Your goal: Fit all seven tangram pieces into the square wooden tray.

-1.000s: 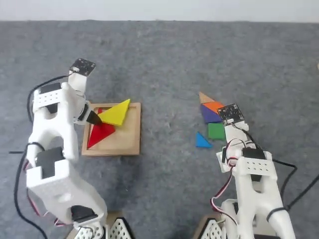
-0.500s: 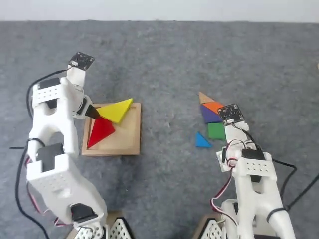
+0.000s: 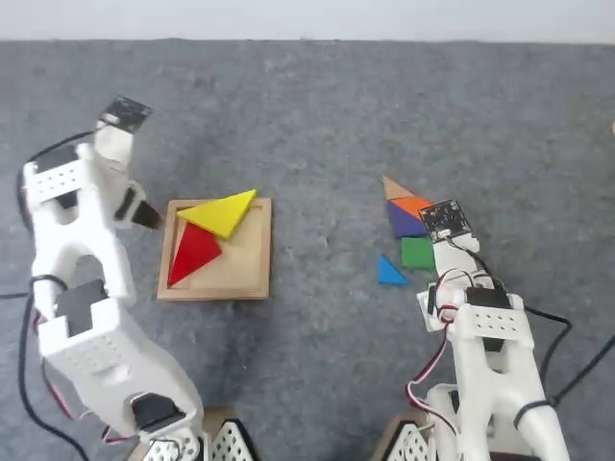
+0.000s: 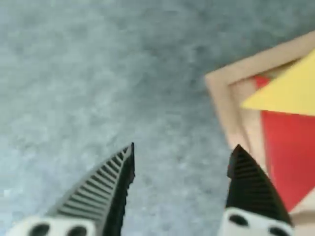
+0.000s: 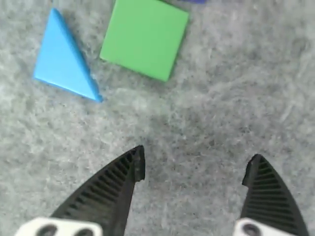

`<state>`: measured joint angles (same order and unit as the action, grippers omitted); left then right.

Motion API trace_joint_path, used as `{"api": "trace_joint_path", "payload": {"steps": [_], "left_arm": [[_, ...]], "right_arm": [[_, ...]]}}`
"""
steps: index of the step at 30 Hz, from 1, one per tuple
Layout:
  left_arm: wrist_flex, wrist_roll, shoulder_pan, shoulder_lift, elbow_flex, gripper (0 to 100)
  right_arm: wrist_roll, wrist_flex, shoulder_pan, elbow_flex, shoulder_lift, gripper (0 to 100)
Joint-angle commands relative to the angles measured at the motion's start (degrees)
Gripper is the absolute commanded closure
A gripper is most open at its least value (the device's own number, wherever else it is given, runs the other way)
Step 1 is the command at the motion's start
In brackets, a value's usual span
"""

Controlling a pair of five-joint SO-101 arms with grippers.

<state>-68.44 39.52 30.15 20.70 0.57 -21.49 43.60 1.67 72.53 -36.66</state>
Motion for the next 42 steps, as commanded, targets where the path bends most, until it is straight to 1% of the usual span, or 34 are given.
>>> {"api": "trace_joint_path", "payload": {"steps": [1, 4, 6, 8, 11, 20, 23, 28, 35, 38, 40, 42], "left_arm": [[1.5, -6.7, -2.0, -3.7, 4.8, 70], [6.2, -13.5, -6.8, -2.0, 5.5, 70], [8.2, -16.4, -10.3, -0.4, 5.5, 70], [9.1, -17.7, -13.3, 1.3, 5.6, 70], [9.2, -17.9, -15.6, 3.4, 6.2, 70], [9.2, -17.5, -16.1, 8.4, 6.9, 71], [9.0, -17.5, -16.4, 8.5, 6.5, 71], [5.1, -15.6, -18.5, 7.1, 6.5, 71], [4.6, -15.6, -19.1, 7.1, 6.5, 71], [4.6, -15.9, -18.6, 5.8, 7.2, 71], [4.0, -16.0, -17.0, 3.0, 7.4, 71], [0.4, -15.6, -15.4, -1.0, 7.6, 71]], "right_arm": [[-0.8, -1.2, 0.4, -0.4, -1.4, 68.1], [-0.8, -1.2, 0.4, -0.4, -1.4, 68.1], [-0.8, -1.2, 0.7, -0.4, -1.4, 68.1], [-0.8, -1.2, 0.7, -0.4, -1.4, 68.1], [-0.8, -1.2, 0.7, -0.4, -1.4, 68.1], [-0.8, -1.2, 0.7, -0.4, -1.4, 68.1], [-0.8, -1.2, 0.7, -0.4, -1.4, 68.1], [-0.8, -1.2, 0.6, -0.4, -1.4, 68.1], [-0.8, -1.2, 0.6, -0.4, -1.4, 68.1], [-0.8, -1.2, 0.6, -0.4, -1.4, 68.1], [-0.8, -1.2, 0.5, -0.4, -1.4, 68.1], [-0.8, -1.2, 0.6, -0.4, -1.4, 68.1]]}}
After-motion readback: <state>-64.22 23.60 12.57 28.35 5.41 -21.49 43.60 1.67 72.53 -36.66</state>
